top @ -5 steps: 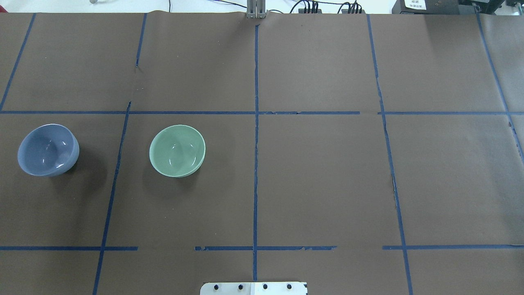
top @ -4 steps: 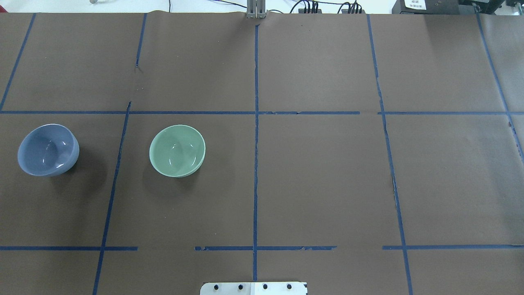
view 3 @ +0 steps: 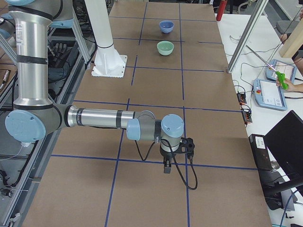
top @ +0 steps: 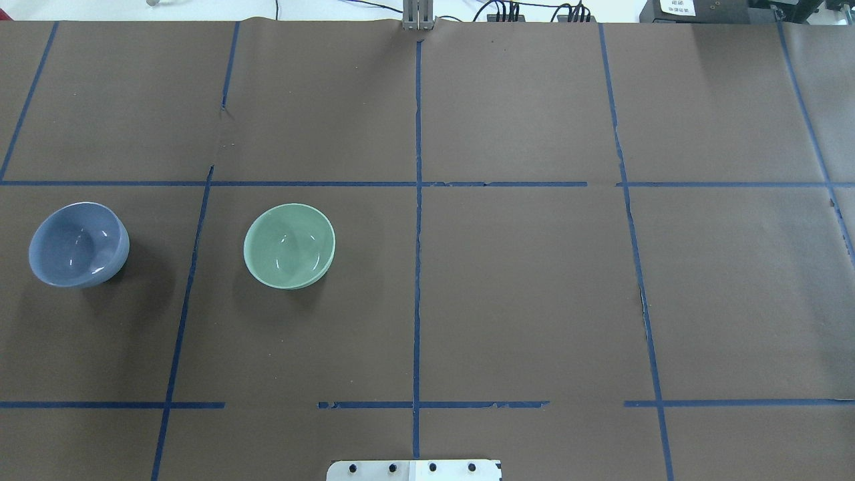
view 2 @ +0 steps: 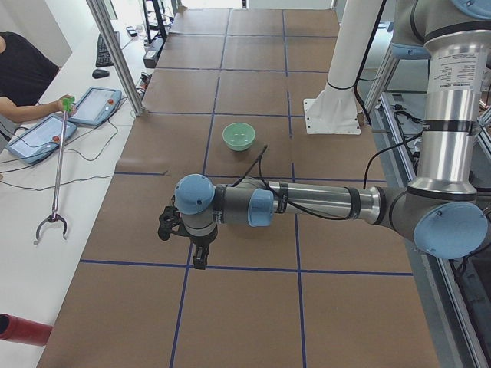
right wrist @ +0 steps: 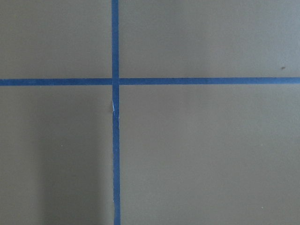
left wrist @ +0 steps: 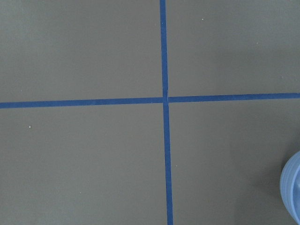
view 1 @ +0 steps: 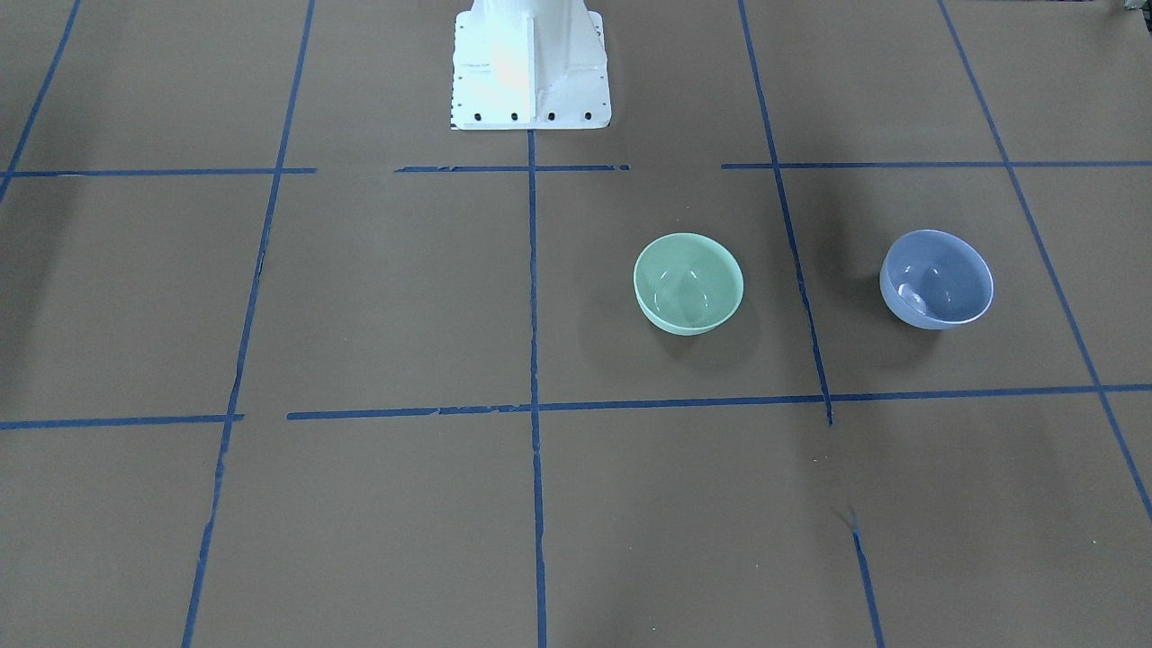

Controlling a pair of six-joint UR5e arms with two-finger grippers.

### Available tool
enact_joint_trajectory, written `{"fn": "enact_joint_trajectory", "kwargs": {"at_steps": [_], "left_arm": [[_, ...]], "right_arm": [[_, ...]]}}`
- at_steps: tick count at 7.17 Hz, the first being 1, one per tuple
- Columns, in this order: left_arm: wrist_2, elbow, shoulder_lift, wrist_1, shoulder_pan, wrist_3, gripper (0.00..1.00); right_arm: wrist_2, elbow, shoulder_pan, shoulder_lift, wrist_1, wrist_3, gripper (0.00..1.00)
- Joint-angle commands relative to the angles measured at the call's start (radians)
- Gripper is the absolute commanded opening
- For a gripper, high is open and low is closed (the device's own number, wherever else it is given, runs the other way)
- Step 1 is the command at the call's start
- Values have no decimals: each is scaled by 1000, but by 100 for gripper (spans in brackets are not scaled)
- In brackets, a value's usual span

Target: Stack blue bowl on green bowl

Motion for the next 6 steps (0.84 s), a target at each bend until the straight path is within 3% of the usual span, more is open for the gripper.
{"fn": "enact_joint_trajectory", "kwargs": {"at_steps": [1,2,3,4,6], "left_arm": [[14,-110,-11,-28,139,-157,100],[78,-196,-11,-33,243,-417,100],[90,-205,-3,-91,332,-545,100],[91,-182,27,-193,396,-629,100],[140,-51,66,-515,503,-823,100]], "right_arm": [[0,0,0,0,0,0,100],[0,0,0,0,0,0,100],[0,0,0,0,0,0,100],[0,0,0,0,-1,2,100],[1,0,0,0,-1,0,100]]}}
